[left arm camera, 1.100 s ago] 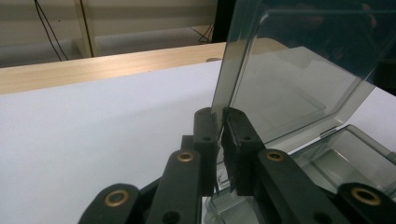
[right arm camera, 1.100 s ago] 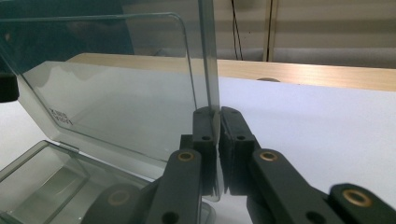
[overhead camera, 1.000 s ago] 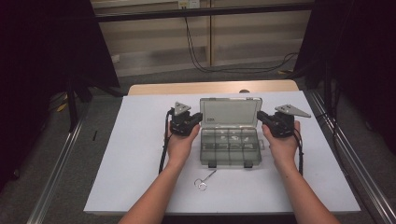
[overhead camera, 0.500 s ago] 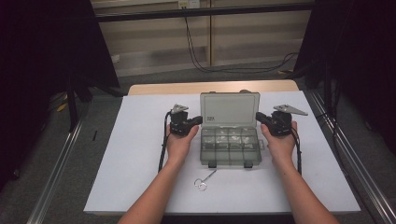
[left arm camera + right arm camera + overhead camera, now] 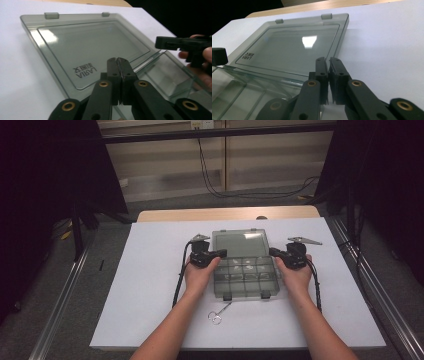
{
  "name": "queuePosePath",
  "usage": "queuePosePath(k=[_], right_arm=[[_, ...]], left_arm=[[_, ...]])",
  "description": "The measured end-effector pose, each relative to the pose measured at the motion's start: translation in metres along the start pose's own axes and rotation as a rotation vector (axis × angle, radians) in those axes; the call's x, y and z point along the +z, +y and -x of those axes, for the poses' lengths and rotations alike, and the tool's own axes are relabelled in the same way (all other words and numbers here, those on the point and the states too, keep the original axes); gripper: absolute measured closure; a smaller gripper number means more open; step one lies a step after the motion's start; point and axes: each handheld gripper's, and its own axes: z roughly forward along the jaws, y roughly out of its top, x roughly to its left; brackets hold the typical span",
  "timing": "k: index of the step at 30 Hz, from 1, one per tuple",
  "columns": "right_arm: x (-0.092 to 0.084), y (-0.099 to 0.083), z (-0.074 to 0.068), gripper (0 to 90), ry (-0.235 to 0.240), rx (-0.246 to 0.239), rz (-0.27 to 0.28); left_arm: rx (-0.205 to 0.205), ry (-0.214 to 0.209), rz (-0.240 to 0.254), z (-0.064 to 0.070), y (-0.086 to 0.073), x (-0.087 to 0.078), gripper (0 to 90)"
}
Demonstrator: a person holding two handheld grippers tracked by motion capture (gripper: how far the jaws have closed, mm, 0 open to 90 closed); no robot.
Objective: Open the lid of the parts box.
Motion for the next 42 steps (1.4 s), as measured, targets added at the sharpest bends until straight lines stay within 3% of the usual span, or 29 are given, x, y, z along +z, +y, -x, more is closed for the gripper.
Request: queuePosePath(k=[4, 9, 12, 16, 27, 32, 42], right_arm=[[-0.004, 0.000, -0.001, 85.7, 0.004, -0.030, -0.006], [-0.007, 0.000, 0.000, 85.7, 0.002, -0.041, 0.000], [-0.009, 0.000, -0.001, 87.6, -0.020, -0.062, 0.008], [-0.009, -0.001, 0.000, 88.9, -0.016, -0.050, -0.009], [-0.005, -0.004, 0.000, 90.0, -0.020, -0.023, -0.029], [-0.006, -0.004, 0.000, 90.0, -0.030, -0.016, -0.031], [-0.008, -0.004, 0.002, 90.0, -0.043, -0.022, -0.026]], left_arm=[[0.009, 0.050, 0.017, -0.006, 0.002, -0.014, 84.4], [-0.045, 0.125, 0.026, -0.014, -0.002, -0.025, 88.4], [-0.058, 0.153, -0.029, -0.018, -0.008, -0.023, 90.0], [-0.070, 0.157, -0.090, -0.018, -0.015, -0.016, 90.0], [-0.101, 0.173, -0.086, -0.018, -0.015, -0.012, 90.0], [-0.125, 0.159, -0.074, -0.019, -0.015, -0.010, 90.0], [-0.125, 0.143, -0.071, -0.020, -0.015, -0.006, 90.0]])
